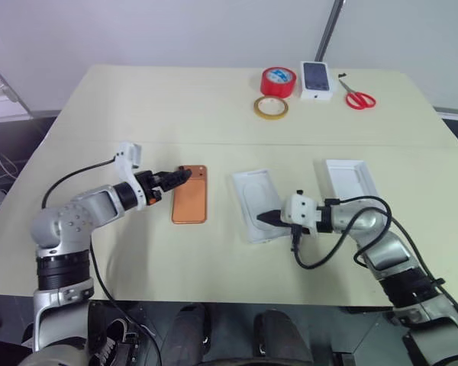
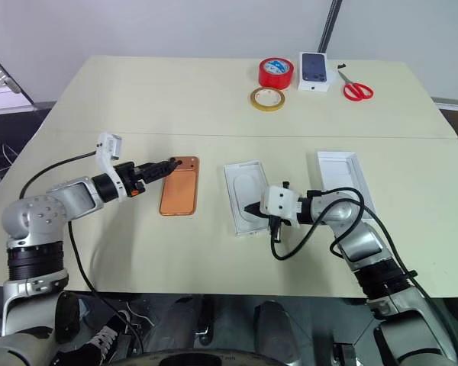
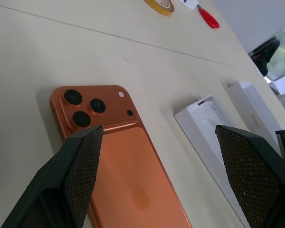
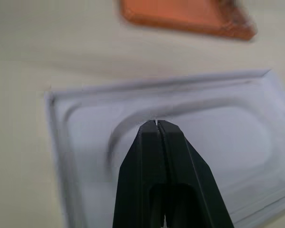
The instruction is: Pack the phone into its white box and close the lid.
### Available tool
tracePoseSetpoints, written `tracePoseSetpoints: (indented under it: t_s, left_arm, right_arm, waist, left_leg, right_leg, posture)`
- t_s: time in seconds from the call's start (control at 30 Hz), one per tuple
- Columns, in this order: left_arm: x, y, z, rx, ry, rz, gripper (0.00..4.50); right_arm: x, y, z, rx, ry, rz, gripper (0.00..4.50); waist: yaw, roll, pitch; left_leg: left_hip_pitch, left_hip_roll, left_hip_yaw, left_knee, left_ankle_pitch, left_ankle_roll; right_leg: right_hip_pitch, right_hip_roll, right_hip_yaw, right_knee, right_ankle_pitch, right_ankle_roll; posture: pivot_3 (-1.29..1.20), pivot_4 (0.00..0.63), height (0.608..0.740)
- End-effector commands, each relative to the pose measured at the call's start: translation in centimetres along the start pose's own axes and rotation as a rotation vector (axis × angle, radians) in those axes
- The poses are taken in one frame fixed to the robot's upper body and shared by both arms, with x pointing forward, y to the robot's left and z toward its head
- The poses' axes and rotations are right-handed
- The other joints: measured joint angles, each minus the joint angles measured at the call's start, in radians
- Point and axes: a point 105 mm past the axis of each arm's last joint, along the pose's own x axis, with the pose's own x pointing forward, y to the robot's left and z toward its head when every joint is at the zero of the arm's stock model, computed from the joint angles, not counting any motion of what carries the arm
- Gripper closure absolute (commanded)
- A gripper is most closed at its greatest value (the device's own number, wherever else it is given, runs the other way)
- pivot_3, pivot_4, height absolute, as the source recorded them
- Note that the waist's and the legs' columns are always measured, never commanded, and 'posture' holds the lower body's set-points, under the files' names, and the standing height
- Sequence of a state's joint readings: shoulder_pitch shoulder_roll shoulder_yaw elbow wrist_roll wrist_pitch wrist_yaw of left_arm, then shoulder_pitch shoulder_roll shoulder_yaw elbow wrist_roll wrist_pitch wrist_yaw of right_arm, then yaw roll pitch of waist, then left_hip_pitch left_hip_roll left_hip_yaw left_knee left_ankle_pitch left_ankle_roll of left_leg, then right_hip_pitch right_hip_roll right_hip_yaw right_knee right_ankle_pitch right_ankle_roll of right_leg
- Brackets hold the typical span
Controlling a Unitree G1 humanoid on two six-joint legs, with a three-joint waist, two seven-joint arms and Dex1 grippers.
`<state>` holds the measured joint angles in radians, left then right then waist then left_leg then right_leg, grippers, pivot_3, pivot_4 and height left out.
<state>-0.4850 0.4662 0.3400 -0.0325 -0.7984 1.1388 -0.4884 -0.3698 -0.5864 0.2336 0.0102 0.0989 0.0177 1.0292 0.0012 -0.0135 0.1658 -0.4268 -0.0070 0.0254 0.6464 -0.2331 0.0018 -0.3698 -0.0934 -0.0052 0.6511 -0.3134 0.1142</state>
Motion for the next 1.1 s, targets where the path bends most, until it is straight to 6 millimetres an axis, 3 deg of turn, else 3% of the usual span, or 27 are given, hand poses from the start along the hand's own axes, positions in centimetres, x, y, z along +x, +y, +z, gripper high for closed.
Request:
tracePoseSetpoints:
  t_s: [0.03,0.2,0.33,0.47,0.57,0.77,0.97,1.1]
  left_arm:
    - [-1.6,0.1,1.2,-0.027,-0.027,-0.01,0.53]
    - [-3.0,0.8,1.7,-0.1,-0.049,-0.003,0.53]
    - [-3.0,3.2,0.1,-0.228,0.027,0.087,0.53]
    - [-2.3,3.2,-1.8,-0.237,0.115,0.088,0.53]
    - [-1.7,3.0,-2.4,-0.232,0.139,0.08,0.53]
    - [-0.9,3.3,-3.6,-0.222,0.194,0.078,0.53]
    - [0.3,3.0,-4.6,-0.207,0.232,0.058,0.53]
    - [2.3,1.8,-5.7,-0.248,0.263,0.009,0.53]
  right_arm:
    - [0.2,-2.1,3.5,-0.041,-0.114,-0.088,4.45]
    - [1.4,-4.0,5.8,-0.067,-0.169,-0.166,4.45]
    - [5.5,-2.9,6.2,-0.034,-0.132,-0.102,4.45]
    - [8.1,-2.4,5.2,-0.115,-0.018,-0.057,4.45]
    - [8.9,-2.5,3.5,-0.167,0.109,-0.026,4.45]
    - [10.1,-2.1,2.3,-0.131,0.221,0.039,4.45]
    - [11.5,-2.3,2.4,-0.1,0.231,0.021,4.45]
    - [11.8,-2.0,2.5,-0.112,0.223,0.03,4.45]
  waist:
    - [-0.002,0.0,0.0]
    - [-0.011,0.0,0.0]
    - [-0.016,0.0,0.0]
    - [-0.014,0.0,0.0]
    - [-0.012,-0.001,0.0]
    - [-0.015,0.0,0.0]
    - [-0.014,0.0,-0.001]
    - [-0.009,0.0,-0.003]
  left_leg:
    - [0.0,0.0,0.0,0.0,0.0,0.0]
    - [0.0,0.0,0.0,0.0,0.0,0.0]
    - [0.0,0.0,0.0,-0.001,0.0,0.0]
    - [-0.001,0.0,0.0,-0.001,0.001,-0.001]
    - [-0.001,-0.002,0.0,-0.001,0.001,-0.002]
    - [-0.001,-0.002,0.0,-0.001,0.001,-0.002]
    - [0.001,-0.002,0.0,-0.001,0.001,-0.002]
    - [0.002,-0.002,0.0,-0.001,0.001,-0.002]
  right_leg:
    - [0.0,0.0,0.0,0.0,0.0,0.0]
    - [-0.001,0.0,0.0,0.001,0.0,0.0]
    - [-0.001,0.0,0.0,0.001,0.0,0.0]
    - [-0.004,0.0,0.0,0.003,0.0,0.0]
    - [-0.004,-0.001,0.0,0.003,0.0,0.0]
    - [-0.003,-0.002,0.0,0.003,0.0,0.0]
    - [-0.003,-0.002,0.0,0.003,0.0,0.0]
    - [-0.004,-0.002,-0.001,0.003,0.0,0.0]
  posture:
    - [0.0,0.15,0.728]
    - [0.0,0.15,0.728]
    - [0.0,0.15,0.728]
    - [0.0,0.15,0.728]
    - [0.0,0.15,0.728]
    - [0.0,0.15,0.728]
    - [0.0,0.15,0.728]
    - [0.0,0.15,0.728]
